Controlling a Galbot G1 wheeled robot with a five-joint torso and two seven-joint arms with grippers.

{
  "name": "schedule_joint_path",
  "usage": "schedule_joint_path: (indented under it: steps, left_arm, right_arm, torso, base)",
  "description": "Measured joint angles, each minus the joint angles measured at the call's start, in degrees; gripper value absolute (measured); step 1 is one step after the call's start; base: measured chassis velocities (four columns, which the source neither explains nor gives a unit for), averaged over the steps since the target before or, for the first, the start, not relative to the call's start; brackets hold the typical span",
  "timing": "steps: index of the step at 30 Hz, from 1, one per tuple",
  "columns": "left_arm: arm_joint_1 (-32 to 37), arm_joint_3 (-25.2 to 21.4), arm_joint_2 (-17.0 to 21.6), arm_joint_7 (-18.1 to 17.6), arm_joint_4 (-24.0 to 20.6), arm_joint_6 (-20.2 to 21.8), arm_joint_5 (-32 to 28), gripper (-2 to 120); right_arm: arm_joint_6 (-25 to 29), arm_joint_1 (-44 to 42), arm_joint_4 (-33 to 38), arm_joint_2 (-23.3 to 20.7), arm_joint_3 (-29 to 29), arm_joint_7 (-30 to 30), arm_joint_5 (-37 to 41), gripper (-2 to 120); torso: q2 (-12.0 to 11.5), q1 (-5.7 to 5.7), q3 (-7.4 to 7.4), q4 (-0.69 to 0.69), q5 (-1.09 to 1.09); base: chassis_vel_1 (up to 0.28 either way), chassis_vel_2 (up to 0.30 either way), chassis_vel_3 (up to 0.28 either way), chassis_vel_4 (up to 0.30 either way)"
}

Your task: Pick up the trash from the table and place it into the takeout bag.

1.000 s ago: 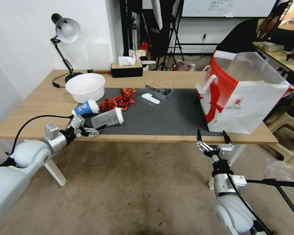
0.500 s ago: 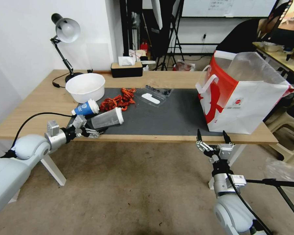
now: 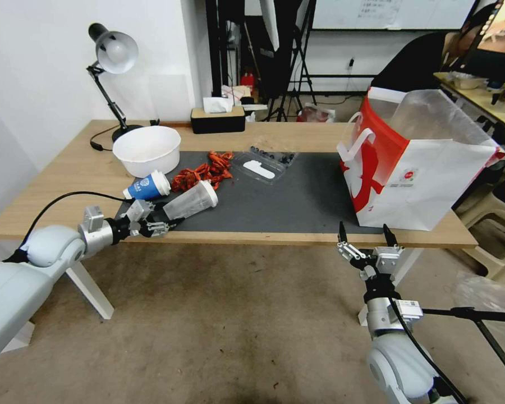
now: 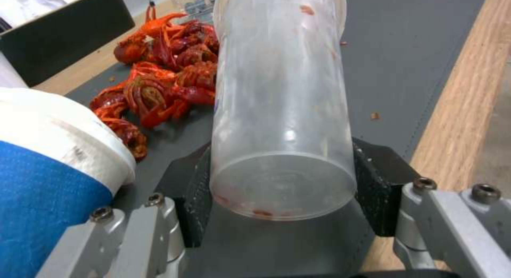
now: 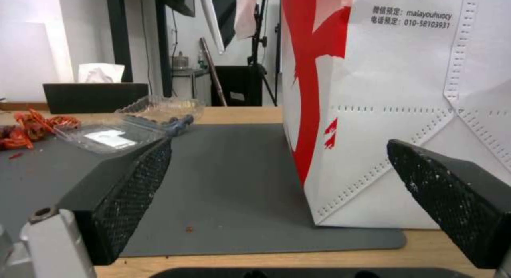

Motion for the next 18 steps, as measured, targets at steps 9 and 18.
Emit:
schedule_joint_path:
  steps: [9, 18]
  left_arm:
    - [0.4, -1.1, 0.6, 0.8, -1.5, -1.6, -0.2, 54]
    - [-5.4, 2.8, 0.3, 0.5, -3.9, -3.0, -6.5, 54]
  right_arm:
    - [0.0, -0.3, 0.0, 0.2, -0.1, 0.0, -0.2, 100]
    - [0.1, -0.3, 0.1, 0.2, 0.0, 0.1, -0.3, 100]
  torso:
    - [0.0, 0.0, 0.0, 0.01, -0.01]
    - [0.0, 0.0, 0.0, 0.01, 0.01]
  base:
    - [0.0, 0.0, 0.0, 0.0]
    - [0.0, 0.0, 0.0, 0.0]
